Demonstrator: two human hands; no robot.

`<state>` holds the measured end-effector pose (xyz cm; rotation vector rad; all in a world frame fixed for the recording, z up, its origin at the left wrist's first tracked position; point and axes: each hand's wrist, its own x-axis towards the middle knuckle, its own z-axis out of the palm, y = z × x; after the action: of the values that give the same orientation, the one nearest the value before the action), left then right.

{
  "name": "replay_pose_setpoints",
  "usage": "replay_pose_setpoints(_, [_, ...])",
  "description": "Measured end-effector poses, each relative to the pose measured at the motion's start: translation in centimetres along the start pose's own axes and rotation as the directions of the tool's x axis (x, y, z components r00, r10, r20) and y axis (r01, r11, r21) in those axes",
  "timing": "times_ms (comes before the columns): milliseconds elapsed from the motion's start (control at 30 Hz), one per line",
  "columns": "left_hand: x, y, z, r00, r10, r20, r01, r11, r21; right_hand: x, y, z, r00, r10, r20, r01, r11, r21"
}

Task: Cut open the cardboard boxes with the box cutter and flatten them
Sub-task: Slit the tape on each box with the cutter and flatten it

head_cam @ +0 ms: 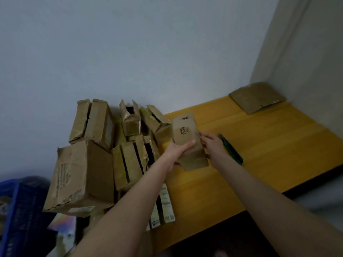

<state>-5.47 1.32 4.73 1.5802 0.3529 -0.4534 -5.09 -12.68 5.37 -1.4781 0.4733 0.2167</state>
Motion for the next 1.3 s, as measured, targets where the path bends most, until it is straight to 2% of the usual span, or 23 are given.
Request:
replay_pose_setpoints(100, [0.6, -1.3, 0.8, 0.995, -0.094, 0.011, 0.095, 0.991, -0.095, 1.5, 1.0, -1.7, 0.997, 0.073, 0.040, -0.069, 0.993, -0.096])
replay_pose_setpoints(133, [0.9, -1.6, 1.2, 0.992, -0.125, 0.032, 0.129, 0.982, -0.139, 2.1, 1.4, -2.4, 0.988, 0.149, 0.048, -0.143, 0.984, -0.109])
replay_pose_setpoints(200, [1.3, -2.2, 2.0, 0.980, -0.179, 0.088, 0.193, 0.959, -0.206, 3.0, 2.4, -3.7, 0.932, 0.334, 0.142, -0.324, 0.942, -0.086])
replay_pose_setpoints(267, [2.1, -2.8, 2.8, 0.970, -0.221, 0.101, 0.237, 0.952, -0.195, 4.1, 3.6, -4.4, 0.890, 0.378, 0.253, -0.382, 0.923, -0.035])
replay_pose_setpoints(300, [2.3, -3.0, 3.1, 0.969, -0.238, 0.072, 0.247, 0.955, -0.166, 4.3, 3.9, -4.5, 0.890, 0.373, 0.262, -0.377, 0.925, -0.040])
replay_pose_setpoints(433, [3.1, -2.9, 4.3, 0.966, -0.227, -0.121, 0.234, 0.971, 0.044, 4.8, 5.4, -4.5, 0.966, 0.225, 0.129, -0.211, 0.971, -0.116])
replay_pose_setpoints(533, [3.6, -3.5, 5.0, 0.966, -0.222, -0.132, 0.238, 0.963, 0.125, 5.4, 6.4, -4.2, 0.981, 0.173, 0.091, -0.150, 0.965, -0.217])
replay_pose_setpoints(600, [4.3, -4.5, 5.4, 0.966, -0.186, -0.178, 0.225, 0.945, 0.238, 5.7, 6.8, -4.2, 0.983, 0.151, 0.102, -0.115, 0.947, -0.300])
replay_pose_setpoints(667, [5.2, -5.5, 5.6, 0.954, -0.139, -0.266, 0.239, 0.888, 0.392, 6.5, 7.3, -4.7, 0.986, 0.126, 0.111, -0.059, 0.880, -0.472])
replay_pose_setpoints(767, [6.1, -6.2, 6.2, 0.930, 0.025, -0.366, 0.216, 0.767, 0.603, 8.3, 7.7, -6.5, 0.999, 0.045, 0.019, -0.017, 0.684, -0.730])
replay_pose_setpoints(833, [6.6, -6.4, 6.8, 0.937, 0.106, -0.332, 0.184, 0.658, 0.730, 9.9, 8.0, -8.0, 0.999, -0.026, -0.037, -0.017, 0.546, -0.838])
replay_pose_setpoints(900, [7.2, -6.7, 7.4, 0.950, 0.099, -0.295, 0.189, 0.570, 0.800, 11.4, 8.2, -9.5, 0.997, -0.065, -0.044, -0.011, 0.432, -0.902])
replay_pose_setpoints(1000, [8.0, -6.8, 7.5, 0.955, 0.110, -0.275, 0.188, 0.492, 0.850, 13.7, 9.3, -11.1, 0.998, -0.016, -0.054, -0.046, 0.323, -0.945])
replay_pose_setpoints(1067, [8.1, -6.7, 7.2, 0.957, 0.115, -0.267, 0.175, 0.504, 0.846, 14.5, 10.0, -11.6, 0.998, 0.019, -0.054, -0.057, 0.263, -0.963])
replay_pose_setpoints(1167, [8.2, -7.0, 6.9, 0.954, 0.124, -0.273, 0.163, 0.550, 0.819, 14.9, 10.7, -12.0, 0.998, -0.043, -0.046, -0.036, 0.208, -0.978])
replay_pose_setpoints(1300, [8.1, -6.7, 6.5, 0.959, 0.062, -0.277, 0.144, 0.733, 0.665, 14.7, 10.5, -12.0, 0.995, -0.062, -0.075, -0.052, 0.305, -0.951])
